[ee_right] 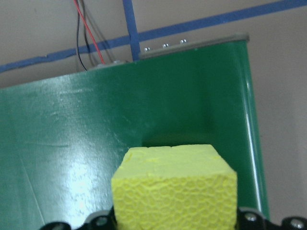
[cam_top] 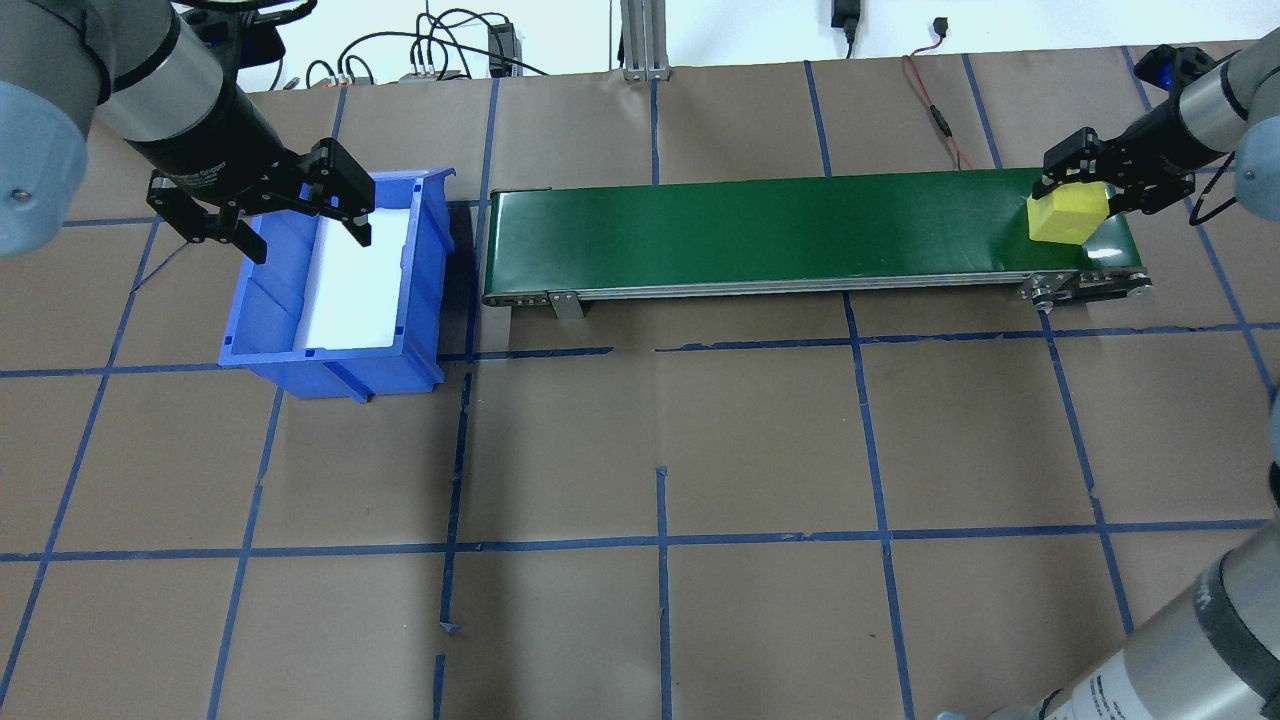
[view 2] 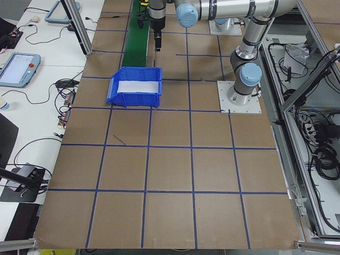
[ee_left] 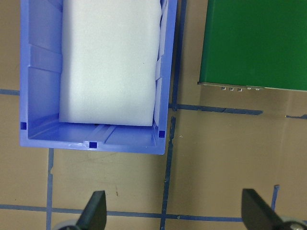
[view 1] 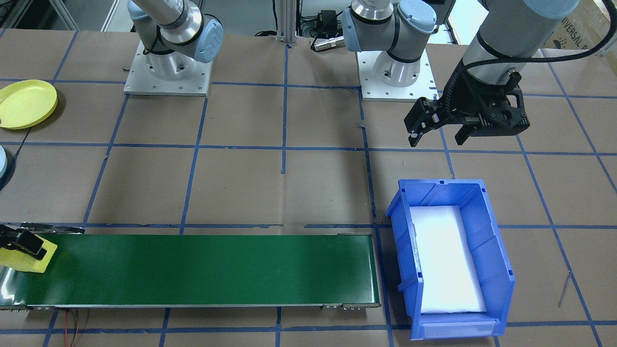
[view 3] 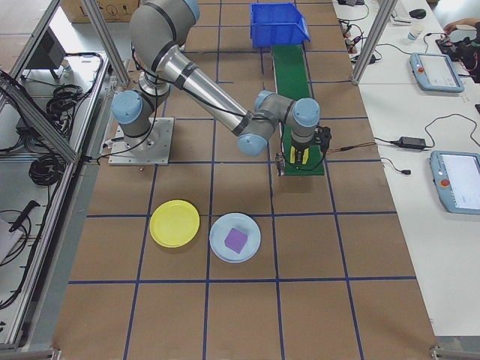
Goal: Move block left to right into plate
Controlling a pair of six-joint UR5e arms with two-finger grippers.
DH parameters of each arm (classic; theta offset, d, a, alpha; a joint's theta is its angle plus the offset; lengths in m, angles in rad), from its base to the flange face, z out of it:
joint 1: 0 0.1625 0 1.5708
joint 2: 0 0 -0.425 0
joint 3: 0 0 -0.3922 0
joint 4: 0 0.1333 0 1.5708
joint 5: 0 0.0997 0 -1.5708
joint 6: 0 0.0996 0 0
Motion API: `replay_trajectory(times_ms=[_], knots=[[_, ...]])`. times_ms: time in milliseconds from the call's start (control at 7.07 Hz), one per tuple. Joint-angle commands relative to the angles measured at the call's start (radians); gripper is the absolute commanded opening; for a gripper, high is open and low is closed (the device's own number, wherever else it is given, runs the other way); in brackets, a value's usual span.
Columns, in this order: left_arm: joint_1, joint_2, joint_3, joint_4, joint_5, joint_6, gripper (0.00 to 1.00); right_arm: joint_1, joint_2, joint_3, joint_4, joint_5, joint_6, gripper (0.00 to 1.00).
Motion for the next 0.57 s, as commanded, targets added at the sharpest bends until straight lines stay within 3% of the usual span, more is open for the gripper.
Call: replay_trajectory(times_ms=[0, 141, 283, 424], knots=[[0.001, 0.000, -0.002, 0.001, 0.000, 0.000, 1.00, -0.104, -0.119, 0.023, 0.181, -0.070, -0.128, 0.21], [0.001, 0.000, -0.002, 0.001, 0.000, 0.000, 1.00, -0.186, -0.191, 0.076, 0.281, -0.089, -0.200, 0.26], [0.001, 0.000, -0.002, 0.001, 0.000, 0.003, 1.00, -0.294, -0.260, 0.159, 0.303, -0.169, -0.301, 0.31], [0.001, 0.000, -0.002, 0.001, 0.000, 0.000, 1.00, -0.373, -0.308, 0.202, 0.309, -0.198, -0.359, 0.31]])
